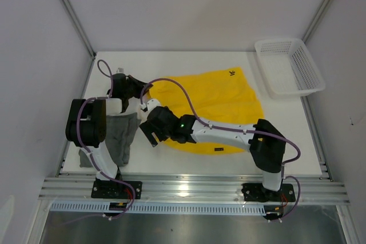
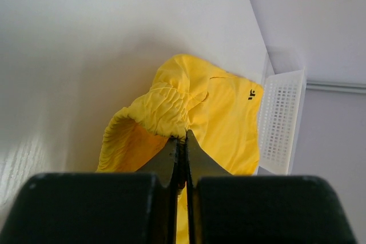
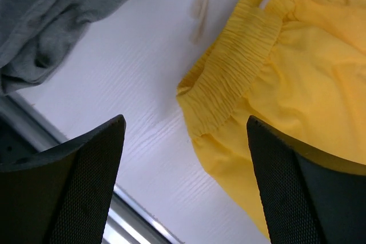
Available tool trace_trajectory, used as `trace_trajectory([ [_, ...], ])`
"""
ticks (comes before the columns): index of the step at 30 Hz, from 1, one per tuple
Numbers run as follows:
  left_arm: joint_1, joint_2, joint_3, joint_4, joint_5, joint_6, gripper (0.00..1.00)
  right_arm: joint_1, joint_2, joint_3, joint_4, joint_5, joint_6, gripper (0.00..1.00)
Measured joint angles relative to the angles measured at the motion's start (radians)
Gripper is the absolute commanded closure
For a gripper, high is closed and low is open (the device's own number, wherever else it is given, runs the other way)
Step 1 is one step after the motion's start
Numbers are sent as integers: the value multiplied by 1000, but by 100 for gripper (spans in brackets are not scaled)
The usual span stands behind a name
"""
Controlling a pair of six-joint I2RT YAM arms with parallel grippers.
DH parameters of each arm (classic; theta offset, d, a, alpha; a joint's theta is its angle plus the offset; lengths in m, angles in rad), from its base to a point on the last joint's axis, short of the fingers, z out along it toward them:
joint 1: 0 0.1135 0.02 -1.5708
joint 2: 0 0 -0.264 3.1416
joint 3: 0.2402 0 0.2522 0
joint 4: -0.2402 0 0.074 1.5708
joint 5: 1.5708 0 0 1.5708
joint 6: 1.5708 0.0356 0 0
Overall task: Fold and stack the shorts
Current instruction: Flatten the shorts out
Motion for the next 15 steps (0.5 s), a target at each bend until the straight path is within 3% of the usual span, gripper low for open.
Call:
trace_trajectory([
  [8,0,0,-14,-34,-13,2,100,39,215,182,-114,224,-12,13],
  [15,0,-8,-15,-76,-23,13,100,42,299,222,-203,370,-19,17],
])
